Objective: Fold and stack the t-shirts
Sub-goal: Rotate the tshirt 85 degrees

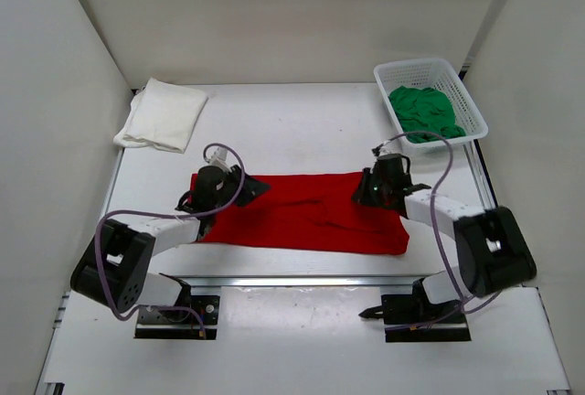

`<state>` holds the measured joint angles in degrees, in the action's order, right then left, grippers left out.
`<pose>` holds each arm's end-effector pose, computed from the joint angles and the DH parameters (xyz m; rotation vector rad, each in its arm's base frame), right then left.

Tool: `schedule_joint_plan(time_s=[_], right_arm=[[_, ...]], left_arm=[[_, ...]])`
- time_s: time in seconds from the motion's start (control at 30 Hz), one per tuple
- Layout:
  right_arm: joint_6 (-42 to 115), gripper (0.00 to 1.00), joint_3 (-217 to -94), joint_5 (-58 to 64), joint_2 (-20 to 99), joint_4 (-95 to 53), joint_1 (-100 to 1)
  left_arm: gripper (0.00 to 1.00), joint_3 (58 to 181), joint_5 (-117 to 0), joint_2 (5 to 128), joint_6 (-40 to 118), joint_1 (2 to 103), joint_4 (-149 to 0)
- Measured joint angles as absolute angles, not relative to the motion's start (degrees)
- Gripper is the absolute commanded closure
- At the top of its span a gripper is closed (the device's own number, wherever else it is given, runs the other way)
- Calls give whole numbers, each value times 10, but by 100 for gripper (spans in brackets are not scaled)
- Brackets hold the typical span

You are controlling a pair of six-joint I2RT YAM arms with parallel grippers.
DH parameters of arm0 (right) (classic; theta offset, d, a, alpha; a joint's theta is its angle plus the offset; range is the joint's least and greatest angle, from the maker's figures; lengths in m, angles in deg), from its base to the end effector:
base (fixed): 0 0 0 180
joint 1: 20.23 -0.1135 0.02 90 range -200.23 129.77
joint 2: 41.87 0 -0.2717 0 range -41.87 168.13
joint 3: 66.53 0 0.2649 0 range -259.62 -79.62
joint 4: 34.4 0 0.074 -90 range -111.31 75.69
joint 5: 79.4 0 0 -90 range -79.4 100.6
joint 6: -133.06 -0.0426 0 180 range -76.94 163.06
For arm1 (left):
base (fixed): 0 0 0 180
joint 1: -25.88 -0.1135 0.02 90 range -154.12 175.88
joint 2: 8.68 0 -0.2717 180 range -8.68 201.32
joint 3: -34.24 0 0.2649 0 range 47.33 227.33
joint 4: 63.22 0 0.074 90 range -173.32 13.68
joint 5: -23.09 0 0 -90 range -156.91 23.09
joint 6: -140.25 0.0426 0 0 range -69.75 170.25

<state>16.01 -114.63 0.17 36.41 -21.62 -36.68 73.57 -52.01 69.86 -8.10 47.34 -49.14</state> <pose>0.2650 0.0863 0.1674 0.1256 2.3773 0.5853 0.2524 -0.1110 0.1634 -0.5180 2.1259 -1.1077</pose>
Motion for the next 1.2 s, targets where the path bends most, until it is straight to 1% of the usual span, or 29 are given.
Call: schedule_joint_plan(time_s=[0.13, 0.23, 0.3, 0.37, 0.47, 0.53, 0.57, 0.6, 0.63, 0.7, 0.8, 0.87, 0.9, 0.97, 1.07, 1.13, 1.2], right_arm=[[159, 100, -1193, -18, 473, -196, -378], [164, 99, -1284, -26, 555, -186, -373], [167, 100, -1377, -49, 631, -167, -369], [173, 100, -1499, -79, 726, -143, -365], [193, 100, -1773, -102, 895, -48, -365], [202, 95, -1987, -128, 1023, 23, -366], [206, 94, -2098, -143, 1079, 49, -367], [206, 90, -2164, -147, 1112, 54, -367], [207, 87, -2169, -149, 1120, 42, -367], [216, 79, -2136, -146, 1085, 74, -370], [249, 76, -2118, -113, 1015, 138, -380], [267, 75, -2078, -100, 937, 148, -387], [272, 76, -2030, -96, 879, 135, -391], [276, 73, -1896, -94, 736, 96, -399], [262, 67, -1638, -89, 503, -24, -421], [245, 65, -1496, -74, 400, -81, -451], [218, 63, -1397, -69, 360, -145, -494]], left_arm=[[71, 695, -516, 681, -68, 513, -507], [70, 674, -508, 663, -54, 524, -533], [69, 664, -505, 644, -41, 524, -548], [67, 653, -503, 612, -29, 518, -565], [66, 640, -503, 565, -10, 494, -585], [65, 637, -503, 544, 0, 482, -603], [64, 637, -504, 535, 6, 477, -611], [63, 637, -504, 529, 13, 476, -619], [63, 637, -504, 525, 18, 478, -626], [62, 632, -504, 522, 27, 484, -637], [61, 616, -500, 522, 35, 487, -651], [61, 608, -498, 522, 40, 488, -662], [61, 607, -497, 522, 42, 488, -668], [60, 607, -494, 516, 48, 488, -678], [60, 610, -489, 497, 62, 484, -697], [59, 619, -480, 494, 74, 481, -711], [59, 634, -472, 494, 85, 476, -729]])
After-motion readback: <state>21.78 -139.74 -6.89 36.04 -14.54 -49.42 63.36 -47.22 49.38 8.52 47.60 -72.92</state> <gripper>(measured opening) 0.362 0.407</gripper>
